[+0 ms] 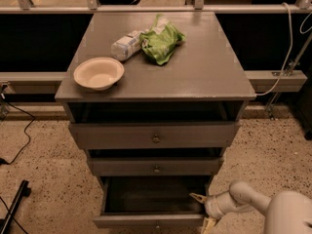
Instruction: Open bottom drawer
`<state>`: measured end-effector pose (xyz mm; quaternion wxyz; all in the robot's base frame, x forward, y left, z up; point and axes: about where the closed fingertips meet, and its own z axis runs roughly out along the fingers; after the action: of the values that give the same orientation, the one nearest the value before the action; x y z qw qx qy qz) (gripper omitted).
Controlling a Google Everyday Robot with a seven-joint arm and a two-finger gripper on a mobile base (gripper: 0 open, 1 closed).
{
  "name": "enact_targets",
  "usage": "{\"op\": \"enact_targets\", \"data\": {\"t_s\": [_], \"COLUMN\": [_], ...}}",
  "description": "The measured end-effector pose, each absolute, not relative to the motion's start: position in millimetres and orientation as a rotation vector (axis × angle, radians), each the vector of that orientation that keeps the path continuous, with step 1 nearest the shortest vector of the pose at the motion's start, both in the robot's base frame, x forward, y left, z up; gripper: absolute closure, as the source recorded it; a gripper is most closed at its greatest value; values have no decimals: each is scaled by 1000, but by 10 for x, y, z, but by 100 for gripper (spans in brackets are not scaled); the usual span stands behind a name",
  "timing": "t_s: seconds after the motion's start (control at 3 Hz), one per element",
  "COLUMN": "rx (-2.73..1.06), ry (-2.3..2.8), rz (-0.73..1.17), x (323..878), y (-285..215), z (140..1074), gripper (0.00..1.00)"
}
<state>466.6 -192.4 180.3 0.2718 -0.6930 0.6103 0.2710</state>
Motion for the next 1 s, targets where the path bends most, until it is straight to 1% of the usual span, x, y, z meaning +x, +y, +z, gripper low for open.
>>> {"op": "enact_targets", "data": {"t_s": [0.33, 0.67, 1.0], "rx": [-1895, -1966, -2024], "ry": [1653, 1670, 1670], "rz": [735, 755, 797], "x": [4524, 4279, 4119], "y": [-1919, -1883, -1837], "z": [1774, 1710, 1640], "gripper": [0, 18, 42]}}
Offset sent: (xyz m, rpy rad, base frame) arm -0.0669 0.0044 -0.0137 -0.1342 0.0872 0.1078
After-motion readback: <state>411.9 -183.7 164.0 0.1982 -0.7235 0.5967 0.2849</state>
